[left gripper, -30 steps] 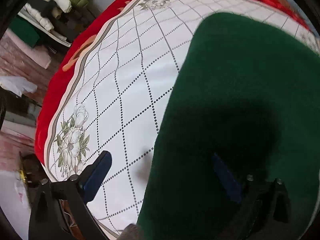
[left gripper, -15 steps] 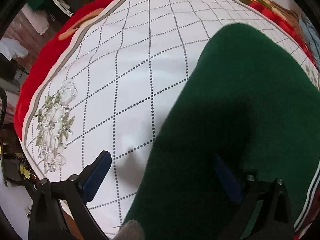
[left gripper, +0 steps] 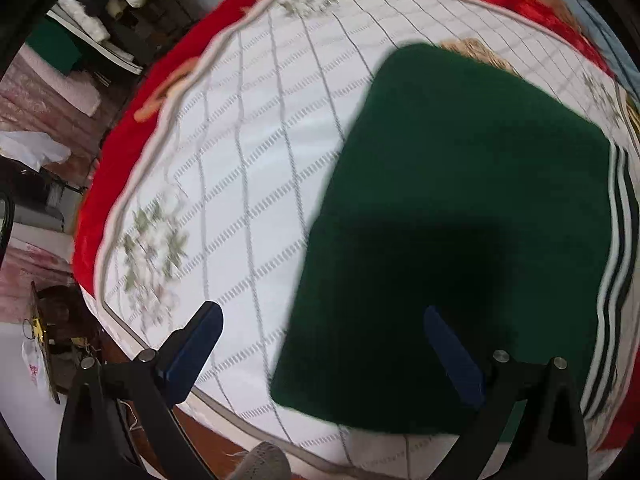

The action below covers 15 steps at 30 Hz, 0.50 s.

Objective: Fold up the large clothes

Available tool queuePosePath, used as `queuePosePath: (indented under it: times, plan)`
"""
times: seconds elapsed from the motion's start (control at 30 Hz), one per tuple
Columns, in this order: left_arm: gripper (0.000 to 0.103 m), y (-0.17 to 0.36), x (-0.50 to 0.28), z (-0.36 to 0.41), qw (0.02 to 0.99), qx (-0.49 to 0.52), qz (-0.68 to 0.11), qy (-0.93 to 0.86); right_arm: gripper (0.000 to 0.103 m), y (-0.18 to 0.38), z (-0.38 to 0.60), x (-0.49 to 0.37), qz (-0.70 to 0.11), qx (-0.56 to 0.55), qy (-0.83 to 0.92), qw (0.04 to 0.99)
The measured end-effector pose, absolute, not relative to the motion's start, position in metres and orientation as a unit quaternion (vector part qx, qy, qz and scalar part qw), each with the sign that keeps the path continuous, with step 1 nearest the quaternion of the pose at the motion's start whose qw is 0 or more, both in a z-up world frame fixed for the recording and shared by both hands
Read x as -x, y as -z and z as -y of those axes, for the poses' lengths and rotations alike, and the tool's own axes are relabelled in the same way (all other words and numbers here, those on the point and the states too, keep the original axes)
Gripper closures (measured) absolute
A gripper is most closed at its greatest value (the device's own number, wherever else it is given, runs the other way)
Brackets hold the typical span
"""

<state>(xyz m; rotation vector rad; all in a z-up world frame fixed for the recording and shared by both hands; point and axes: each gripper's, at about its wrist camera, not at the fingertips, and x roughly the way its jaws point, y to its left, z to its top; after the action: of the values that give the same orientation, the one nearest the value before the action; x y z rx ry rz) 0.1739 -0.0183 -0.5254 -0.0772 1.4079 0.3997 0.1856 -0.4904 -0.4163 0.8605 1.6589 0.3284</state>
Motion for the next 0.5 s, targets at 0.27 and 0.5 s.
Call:
queuePosePath:
  times: [0.27,0.5]
  plan:
    - [0.000,0.542,-0.161,0.051,0.724,0.007,-0.671,-0.164,0.095,0.475,0.451,-0.114,-0.787,-0.337,-0.128,0.500]
    - [0.000,0.541,-0.157,0.045,0.718,-0.004,-0.674,-0.171,0.096,0.408,0.473,-0.126,-0.732,-0.292,-0.069,0.611]
